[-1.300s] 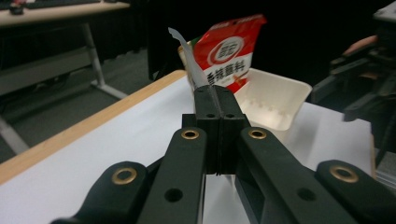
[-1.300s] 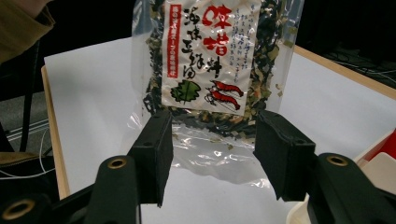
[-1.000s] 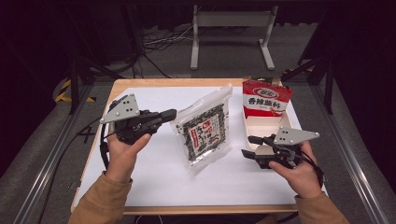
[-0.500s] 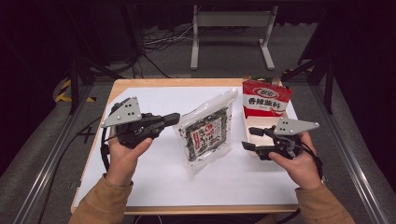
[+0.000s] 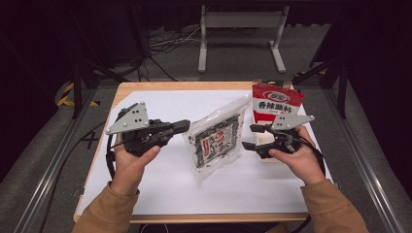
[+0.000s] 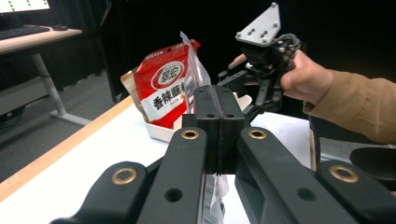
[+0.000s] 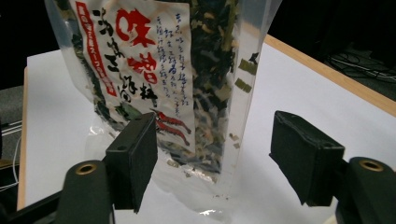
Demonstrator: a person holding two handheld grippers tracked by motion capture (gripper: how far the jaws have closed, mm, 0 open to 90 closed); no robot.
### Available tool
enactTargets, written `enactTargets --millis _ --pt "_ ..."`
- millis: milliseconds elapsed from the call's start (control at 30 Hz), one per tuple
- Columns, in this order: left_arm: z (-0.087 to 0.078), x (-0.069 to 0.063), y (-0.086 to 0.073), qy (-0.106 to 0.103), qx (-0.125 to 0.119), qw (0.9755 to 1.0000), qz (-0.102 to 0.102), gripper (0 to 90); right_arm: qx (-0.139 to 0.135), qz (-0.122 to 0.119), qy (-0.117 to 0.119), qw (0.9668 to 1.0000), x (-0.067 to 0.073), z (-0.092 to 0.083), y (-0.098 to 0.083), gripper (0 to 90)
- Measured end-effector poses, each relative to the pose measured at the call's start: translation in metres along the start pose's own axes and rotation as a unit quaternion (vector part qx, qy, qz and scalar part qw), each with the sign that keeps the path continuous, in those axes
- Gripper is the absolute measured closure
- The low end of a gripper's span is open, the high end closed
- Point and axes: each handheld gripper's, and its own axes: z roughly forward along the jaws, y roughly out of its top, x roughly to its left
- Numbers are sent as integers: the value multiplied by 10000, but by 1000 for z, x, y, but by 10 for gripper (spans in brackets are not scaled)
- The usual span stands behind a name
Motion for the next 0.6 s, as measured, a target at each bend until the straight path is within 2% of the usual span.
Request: enactTargets --millis 100,300,400,600 --pt "1 -2 1 -22 -3 10000 10 900 -67 -30 -21 10000 -1 5 1 316" --pt "2 -5 2 -66 4 10000 46 900 -89 -251 77 9996 -3 17 6 298" --pt "2 -5 2 -76 4 10000 40 900 -154 -339 237 9990 -6 26 7 280" --pt "2 -5 2 -91 6 9999 48 900 -294 -361 570 9973 -11 35 7 264"
